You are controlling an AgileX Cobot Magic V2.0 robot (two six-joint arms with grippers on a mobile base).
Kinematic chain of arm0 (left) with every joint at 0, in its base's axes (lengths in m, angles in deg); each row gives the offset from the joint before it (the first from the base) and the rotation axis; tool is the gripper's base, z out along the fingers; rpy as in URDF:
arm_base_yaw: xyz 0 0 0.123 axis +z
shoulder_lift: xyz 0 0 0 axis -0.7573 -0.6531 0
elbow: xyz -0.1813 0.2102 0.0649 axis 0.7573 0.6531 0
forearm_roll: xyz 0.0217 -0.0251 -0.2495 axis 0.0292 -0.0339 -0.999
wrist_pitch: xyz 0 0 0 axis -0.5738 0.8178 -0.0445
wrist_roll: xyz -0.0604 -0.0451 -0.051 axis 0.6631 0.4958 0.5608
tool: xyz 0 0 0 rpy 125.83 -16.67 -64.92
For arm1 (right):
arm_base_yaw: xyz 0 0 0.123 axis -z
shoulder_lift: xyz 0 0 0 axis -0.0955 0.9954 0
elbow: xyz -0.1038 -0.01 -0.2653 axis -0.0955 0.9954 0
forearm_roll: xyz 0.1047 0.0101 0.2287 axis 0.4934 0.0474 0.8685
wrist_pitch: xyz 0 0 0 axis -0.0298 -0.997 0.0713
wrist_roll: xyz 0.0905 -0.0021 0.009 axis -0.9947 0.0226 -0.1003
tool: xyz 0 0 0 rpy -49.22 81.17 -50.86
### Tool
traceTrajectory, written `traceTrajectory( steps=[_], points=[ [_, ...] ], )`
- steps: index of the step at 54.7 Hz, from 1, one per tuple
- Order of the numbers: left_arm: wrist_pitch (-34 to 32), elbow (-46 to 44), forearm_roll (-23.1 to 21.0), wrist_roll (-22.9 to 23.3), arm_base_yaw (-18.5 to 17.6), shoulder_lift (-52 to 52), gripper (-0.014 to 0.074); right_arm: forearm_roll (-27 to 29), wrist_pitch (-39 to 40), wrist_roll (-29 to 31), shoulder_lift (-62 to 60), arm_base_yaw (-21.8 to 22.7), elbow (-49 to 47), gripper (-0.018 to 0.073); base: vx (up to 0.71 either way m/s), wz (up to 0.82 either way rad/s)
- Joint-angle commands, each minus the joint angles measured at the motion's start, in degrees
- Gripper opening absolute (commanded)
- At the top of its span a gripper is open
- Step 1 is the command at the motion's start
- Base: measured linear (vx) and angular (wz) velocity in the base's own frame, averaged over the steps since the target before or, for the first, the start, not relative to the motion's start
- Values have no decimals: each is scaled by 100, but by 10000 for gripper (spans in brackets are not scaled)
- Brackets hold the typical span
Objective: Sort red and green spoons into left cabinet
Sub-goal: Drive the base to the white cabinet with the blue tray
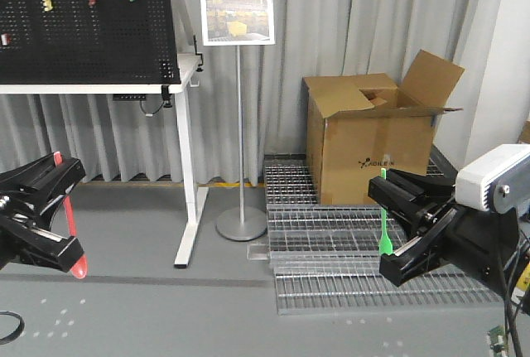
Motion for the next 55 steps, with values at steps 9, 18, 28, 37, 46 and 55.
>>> traceTrajectory(
  steps=[9,18,28,37,46,55],
  points=[
    [-378,-160,-120,33,-7,125,182,155,349,15,-139,8,-171,-9,57,-5],
    [-378,-160,-120,33,-7,125,182,155,349,15,-139,8,-171,-9,56,-5],
    [-378,-160,-120,33,-7,125,182,155,349,15,-139,8,-171,-9,55,-3],
    [-378,-160,-120,33,-7,125,182,155,349,15,-139,8,-171,-9,52,-4],
    [-378,-160,-120,33,-7,125,182,155,349,15,-139,8,-171,-9,48,-7],
    [-379,-160,-120,33,-7,125,182,155,344,15,-78,8,-171,-9,41,-20]
  ],
)
